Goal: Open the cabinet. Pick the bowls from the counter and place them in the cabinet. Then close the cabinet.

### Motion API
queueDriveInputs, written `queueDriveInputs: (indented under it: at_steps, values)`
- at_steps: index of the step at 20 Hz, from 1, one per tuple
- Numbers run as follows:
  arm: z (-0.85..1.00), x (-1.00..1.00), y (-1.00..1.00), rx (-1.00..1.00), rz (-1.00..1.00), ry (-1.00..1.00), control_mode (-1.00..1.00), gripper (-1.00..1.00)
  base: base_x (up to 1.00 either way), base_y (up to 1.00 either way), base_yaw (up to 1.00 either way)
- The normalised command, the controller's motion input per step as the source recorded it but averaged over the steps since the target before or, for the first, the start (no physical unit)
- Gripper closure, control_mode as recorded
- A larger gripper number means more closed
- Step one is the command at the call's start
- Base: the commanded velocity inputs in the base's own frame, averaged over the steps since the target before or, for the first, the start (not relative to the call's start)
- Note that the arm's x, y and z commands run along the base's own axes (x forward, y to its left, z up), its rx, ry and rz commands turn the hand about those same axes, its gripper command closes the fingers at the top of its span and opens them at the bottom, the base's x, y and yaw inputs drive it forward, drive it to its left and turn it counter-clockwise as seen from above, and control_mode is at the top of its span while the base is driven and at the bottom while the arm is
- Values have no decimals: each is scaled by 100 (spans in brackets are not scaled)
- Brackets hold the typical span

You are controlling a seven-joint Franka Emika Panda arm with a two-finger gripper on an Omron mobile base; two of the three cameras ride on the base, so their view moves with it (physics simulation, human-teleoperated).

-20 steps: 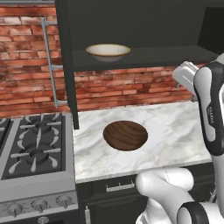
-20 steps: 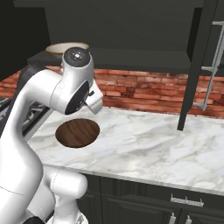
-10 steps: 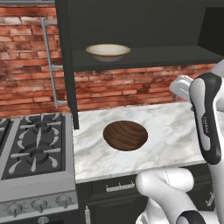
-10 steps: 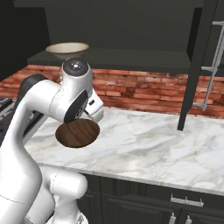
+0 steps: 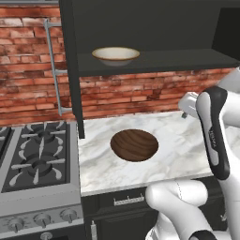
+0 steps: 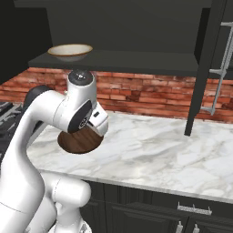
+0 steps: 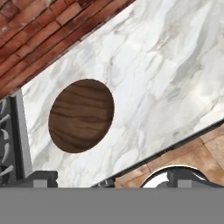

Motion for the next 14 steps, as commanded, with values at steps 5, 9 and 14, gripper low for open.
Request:
queueDriveInputs:
  at_steps: [5, 9, 14]
  values:
    - [-39, 0, 0, -3, 5, 5, -100, -100, 0, 0, 0]
    - [-41, 0, 0, -1, 6, 6, -100, -100, 0, 0, 0]
    - [-35, 0, 0, 0, 7, 7, -100, -100, 0, 0, 0]
